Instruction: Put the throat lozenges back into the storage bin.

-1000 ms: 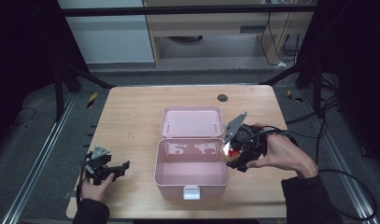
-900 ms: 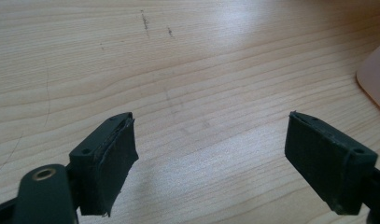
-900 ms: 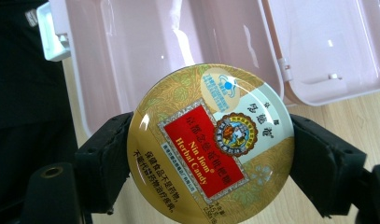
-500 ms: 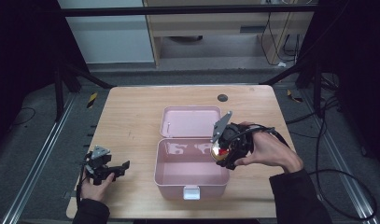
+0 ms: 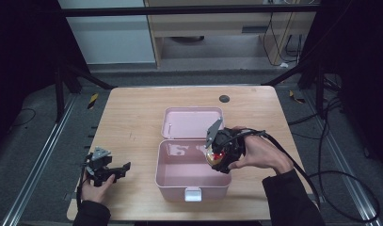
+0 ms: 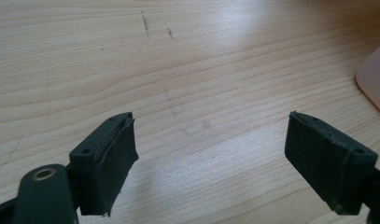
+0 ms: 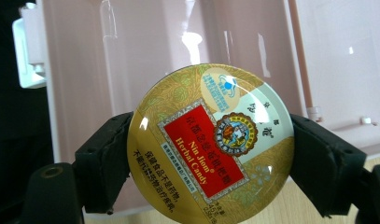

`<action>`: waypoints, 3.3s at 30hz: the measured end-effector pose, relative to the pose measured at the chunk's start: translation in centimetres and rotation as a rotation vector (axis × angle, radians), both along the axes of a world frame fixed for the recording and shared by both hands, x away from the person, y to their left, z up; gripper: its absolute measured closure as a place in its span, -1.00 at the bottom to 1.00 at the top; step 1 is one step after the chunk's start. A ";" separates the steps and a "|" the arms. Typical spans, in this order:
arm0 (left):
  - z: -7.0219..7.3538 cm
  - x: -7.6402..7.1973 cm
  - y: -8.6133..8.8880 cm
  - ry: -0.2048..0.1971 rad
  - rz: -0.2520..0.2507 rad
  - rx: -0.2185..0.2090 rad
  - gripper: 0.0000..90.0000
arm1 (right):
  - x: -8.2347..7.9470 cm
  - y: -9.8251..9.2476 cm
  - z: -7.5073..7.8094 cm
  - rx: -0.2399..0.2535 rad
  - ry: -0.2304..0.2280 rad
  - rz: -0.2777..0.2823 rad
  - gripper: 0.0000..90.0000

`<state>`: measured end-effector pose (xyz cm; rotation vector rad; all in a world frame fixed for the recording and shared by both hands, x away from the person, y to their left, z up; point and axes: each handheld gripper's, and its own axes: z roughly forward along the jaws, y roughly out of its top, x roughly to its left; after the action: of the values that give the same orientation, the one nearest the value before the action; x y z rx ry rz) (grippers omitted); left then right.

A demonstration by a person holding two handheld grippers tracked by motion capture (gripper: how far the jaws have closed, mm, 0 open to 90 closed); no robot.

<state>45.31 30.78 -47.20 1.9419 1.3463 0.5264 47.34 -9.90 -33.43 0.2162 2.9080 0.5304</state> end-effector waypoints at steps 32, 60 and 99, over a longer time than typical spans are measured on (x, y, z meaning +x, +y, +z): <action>0.0 0.0 0.0 -0.003 0.002 0.003 -0.65 | 0.4 1.3 -5.0 -0.054 0.062 0.024 -0.54; 0.1 0.0 0.1 -0.003 0.001 0.002 -0.65 | 0.4 1.8 -5.9 -0.100 0.083 0.024 -0.60; 0.2 -0.2 0.1 -0.012 0.006 -0.015 -0.55 | -1.8 -11.4 -1.5 0.549 -0.275 -0.564 -0.77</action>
<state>45.12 30.86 -47.01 1.9204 1.3454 0.5291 45.58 -21.35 -34.92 0.9137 2.2277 1.1183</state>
